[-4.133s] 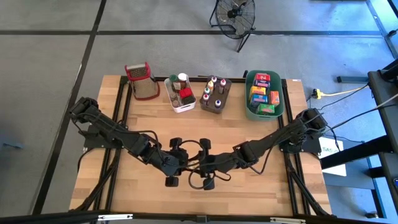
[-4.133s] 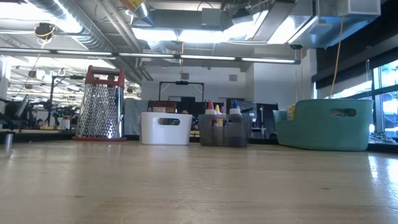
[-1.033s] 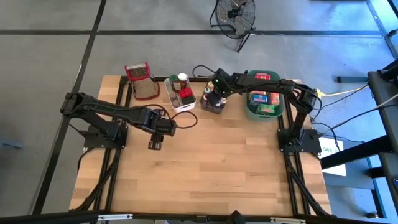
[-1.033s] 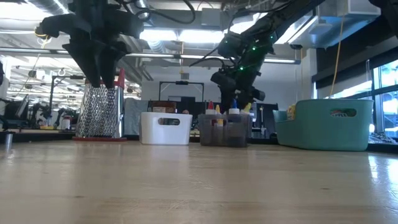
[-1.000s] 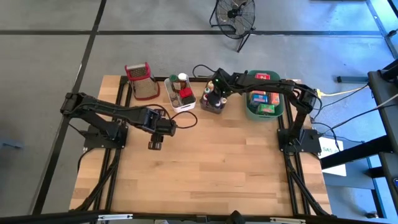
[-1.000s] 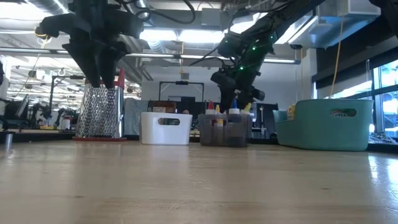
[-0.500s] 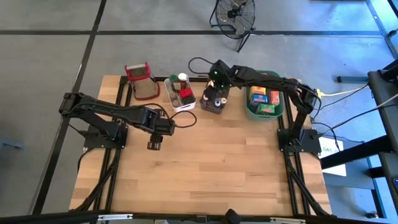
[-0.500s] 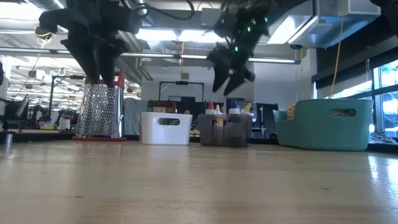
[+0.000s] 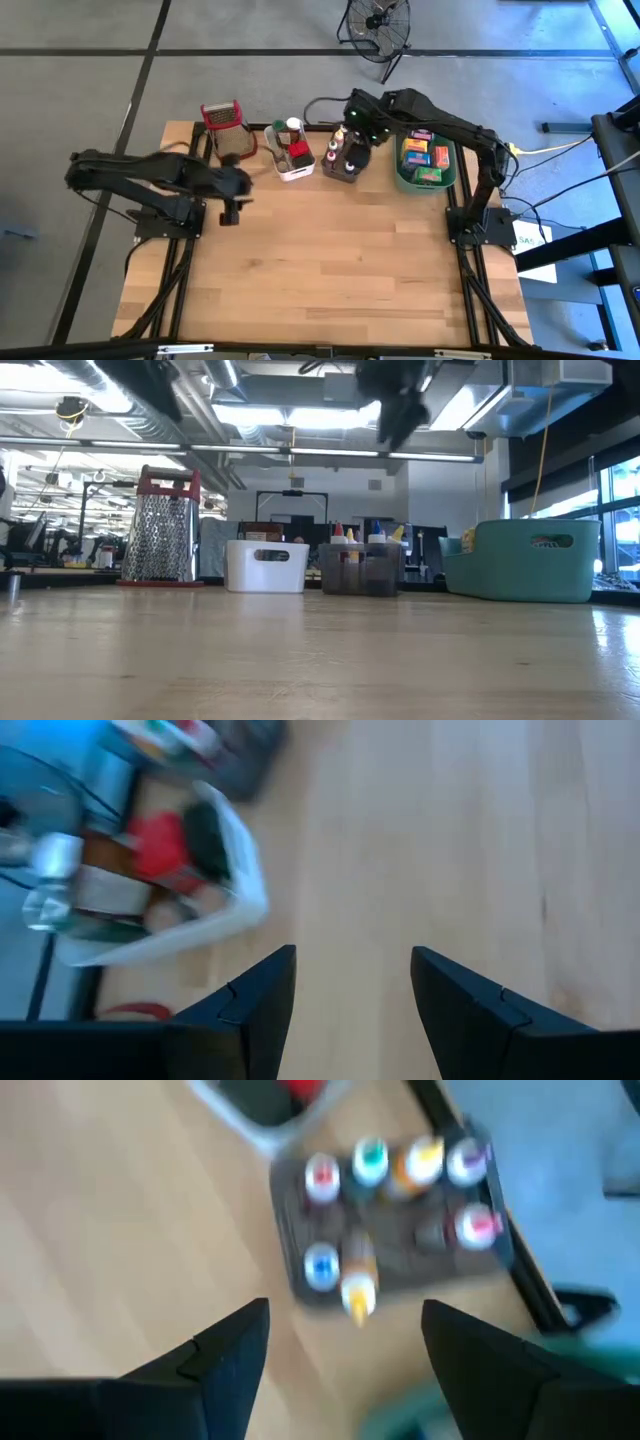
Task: Pick & Place Kitchen Items
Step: Return to Home Position
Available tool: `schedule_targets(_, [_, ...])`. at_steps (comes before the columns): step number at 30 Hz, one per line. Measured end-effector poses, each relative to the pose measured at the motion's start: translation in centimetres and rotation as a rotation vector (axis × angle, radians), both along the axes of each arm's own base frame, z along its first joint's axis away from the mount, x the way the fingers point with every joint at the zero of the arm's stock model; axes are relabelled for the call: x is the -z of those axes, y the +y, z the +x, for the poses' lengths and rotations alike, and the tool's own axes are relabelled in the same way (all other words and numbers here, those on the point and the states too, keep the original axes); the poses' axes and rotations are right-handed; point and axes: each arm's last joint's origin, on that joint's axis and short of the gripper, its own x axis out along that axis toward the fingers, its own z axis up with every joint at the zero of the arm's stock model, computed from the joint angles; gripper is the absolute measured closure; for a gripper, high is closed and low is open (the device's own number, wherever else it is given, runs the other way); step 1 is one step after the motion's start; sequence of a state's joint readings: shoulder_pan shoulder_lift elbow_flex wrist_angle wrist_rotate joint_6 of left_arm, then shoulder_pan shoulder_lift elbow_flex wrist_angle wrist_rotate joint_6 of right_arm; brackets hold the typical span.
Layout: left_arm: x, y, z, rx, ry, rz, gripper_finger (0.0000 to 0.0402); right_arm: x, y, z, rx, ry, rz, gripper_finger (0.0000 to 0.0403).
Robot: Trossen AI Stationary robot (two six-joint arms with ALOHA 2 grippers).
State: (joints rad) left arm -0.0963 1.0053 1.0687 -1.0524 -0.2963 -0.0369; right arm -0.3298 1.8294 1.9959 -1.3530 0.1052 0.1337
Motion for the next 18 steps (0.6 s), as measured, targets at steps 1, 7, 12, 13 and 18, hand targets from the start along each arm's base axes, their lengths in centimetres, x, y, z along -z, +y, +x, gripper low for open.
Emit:
schedule_targets(1, [-0.6,0.1,-0.7,-0.024,-0.050,0.008,0.0208,-0.4,0.6,-0.4,-0.010,0.038,0.008,0.0137])
schedule_targets(7, [-2.5,0.7,-4.4,-0.126,-0.330,0.009,0.0211,-0.8,4.1,-1.4,-0.122,0.156,0.059,0.0137])
schedule_targets(12, [-1.0,0.9,-5.6,-0.128,-0.502,-0.014,0.0231,-3.1,8.2,-3.1,-0.266,0.075,0.085,0.0137])
schedule_targets(13, [-0.6,0.9,-5.7,-0.125,-0.531,-0.011,0.0237,-3.8,9.2,-3.8,-0.301,0.053,0.077,0.0137])
schedule_targets(18, [1.2,0.9,-5.8,-0.084,-0.618,0.035,0.0276,-6.8,13.1,-9.3,-0.360,-0.054,-0.009,0.0138])
